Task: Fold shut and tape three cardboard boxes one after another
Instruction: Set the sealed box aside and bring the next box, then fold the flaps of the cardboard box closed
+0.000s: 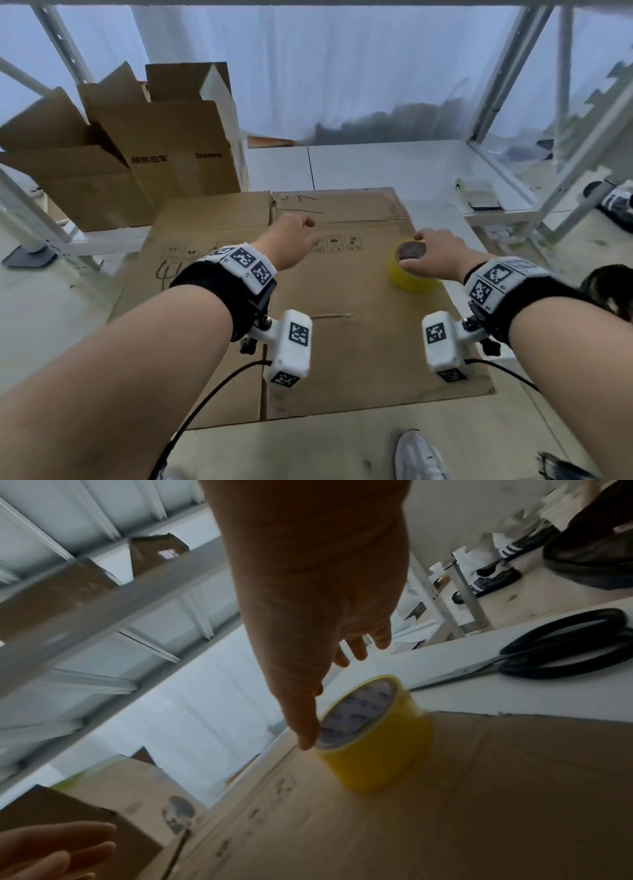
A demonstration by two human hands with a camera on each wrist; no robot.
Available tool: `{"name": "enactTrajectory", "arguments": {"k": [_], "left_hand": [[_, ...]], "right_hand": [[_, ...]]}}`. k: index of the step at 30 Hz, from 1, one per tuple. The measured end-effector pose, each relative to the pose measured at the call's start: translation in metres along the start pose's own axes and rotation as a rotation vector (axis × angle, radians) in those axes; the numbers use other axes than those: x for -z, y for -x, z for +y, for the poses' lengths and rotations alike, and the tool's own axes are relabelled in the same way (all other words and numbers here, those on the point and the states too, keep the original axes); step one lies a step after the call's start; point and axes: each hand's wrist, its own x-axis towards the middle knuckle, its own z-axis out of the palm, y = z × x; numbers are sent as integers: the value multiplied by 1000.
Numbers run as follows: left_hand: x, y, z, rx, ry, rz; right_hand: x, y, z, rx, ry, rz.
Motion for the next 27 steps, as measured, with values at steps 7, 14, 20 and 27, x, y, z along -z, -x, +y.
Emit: {"name": "enactTrajectory", "arguments": {"k": [7,14,20,27], "left_hand": [[-48,-47,6,8,-85,-64],[-74,-69,2,10,-243,-127],[-79,-69,-3,-14,-385,-181],[-80,-67,-3,-19,-440,-176]], "right_hand": [[-43,-29,18,-52,-90,16],[-35,-43,50,-162,-178,410],[-36,-54,80,-226,-113,283],[-38,-55,61,-78,43,400]]}}
